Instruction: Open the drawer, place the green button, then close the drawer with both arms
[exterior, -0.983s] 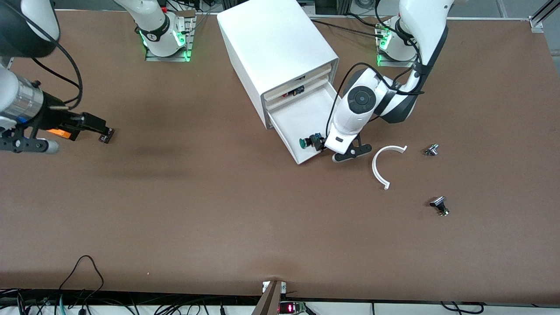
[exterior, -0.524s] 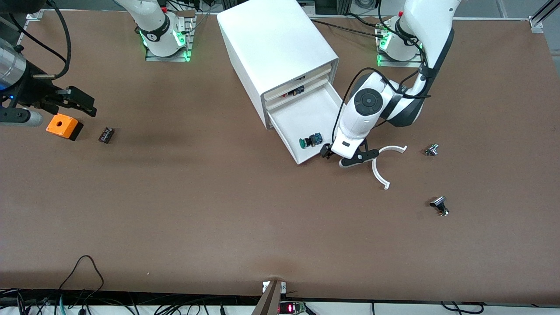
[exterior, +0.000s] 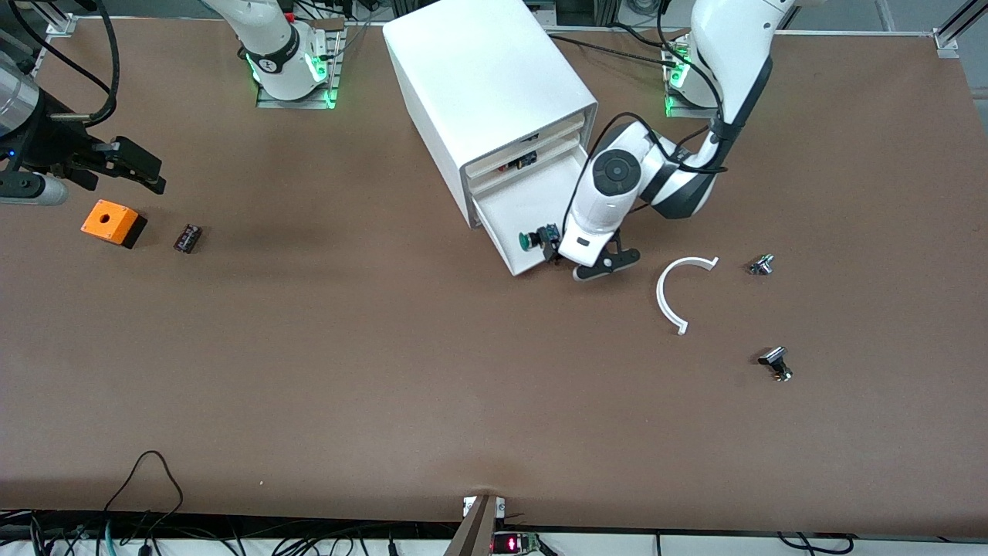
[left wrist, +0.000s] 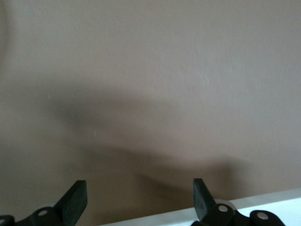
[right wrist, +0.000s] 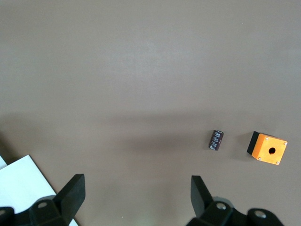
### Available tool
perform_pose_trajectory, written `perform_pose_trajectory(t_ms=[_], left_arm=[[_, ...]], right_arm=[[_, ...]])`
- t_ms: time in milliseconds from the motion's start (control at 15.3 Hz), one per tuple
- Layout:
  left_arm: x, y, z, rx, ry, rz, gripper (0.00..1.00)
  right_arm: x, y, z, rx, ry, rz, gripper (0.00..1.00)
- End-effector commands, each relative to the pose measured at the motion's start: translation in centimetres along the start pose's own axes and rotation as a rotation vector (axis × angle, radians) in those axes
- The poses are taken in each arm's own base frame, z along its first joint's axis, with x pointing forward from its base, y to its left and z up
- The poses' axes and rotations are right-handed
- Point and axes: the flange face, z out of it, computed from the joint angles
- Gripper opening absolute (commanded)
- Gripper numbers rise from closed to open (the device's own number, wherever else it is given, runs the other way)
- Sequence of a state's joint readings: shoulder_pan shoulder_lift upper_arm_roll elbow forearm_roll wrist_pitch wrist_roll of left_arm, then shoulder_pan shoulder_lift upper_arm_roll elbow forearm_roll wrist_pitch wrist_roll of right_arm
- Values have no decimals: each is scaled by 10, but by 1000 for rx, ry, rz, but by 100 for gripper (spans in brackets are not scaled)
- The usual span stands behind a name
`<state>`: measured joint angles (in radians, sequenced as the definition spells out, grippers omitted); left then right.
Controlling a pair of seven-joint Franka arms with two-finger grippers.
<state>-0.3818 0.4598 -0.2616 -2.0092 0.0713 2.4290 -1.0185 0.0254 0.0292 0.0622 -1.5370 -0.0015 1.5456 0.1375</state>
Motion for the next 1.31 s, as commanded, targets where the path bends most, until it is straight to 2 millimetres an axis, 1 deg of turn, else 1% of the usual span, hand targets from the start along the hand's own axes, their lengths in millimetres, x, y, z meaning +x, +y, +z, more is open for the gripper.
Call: perform_pose_trajectory(t_ms=[0,131,262,459,590,721,852,917,983,1048,1114,1245], left_arm=[[-31,6,-2,51,-35,36,99],[-52,13,0,77,-76,61,99],[-71,22,-1,67,-129,55,99],[-88,27,2,62,-207,29,99],[-106,34,0,63,-222,49,99],[-111,36,-1,81,-235,59,99],[-109,35,-4,79,-233,58,99],[-103,35,-7,76,-233,59,99],[-98,38,-14,71,-231,58,99],[-88,39,-24,79,-238,52,99],[-75,38,-38,105,-248,50,99],[-40,34,-79,139,-287,99,99]], right_arm=[[-5,1,-2,-11,-6,-4,99],[-5,3,-3,-12,-4,-4,99],[-4,4,-2,-13,-4,-4,99],[-5,3,-2,-14,-5,-7,99],[-5,3,-2,-14,-5,-13,99],[-4,2,-2,-15,-2,-14,99],[-5,1,-1,-15,-3,-16,99],[-4,1,-3,-13,1,-17,99],[-4,1,-3,-14,3,-19,99],[-4,1,-3,-12,4,-19,99],[-3,1,-1,-13,1,-20,99],[-3,0,-2,-12,5,-20,99]])
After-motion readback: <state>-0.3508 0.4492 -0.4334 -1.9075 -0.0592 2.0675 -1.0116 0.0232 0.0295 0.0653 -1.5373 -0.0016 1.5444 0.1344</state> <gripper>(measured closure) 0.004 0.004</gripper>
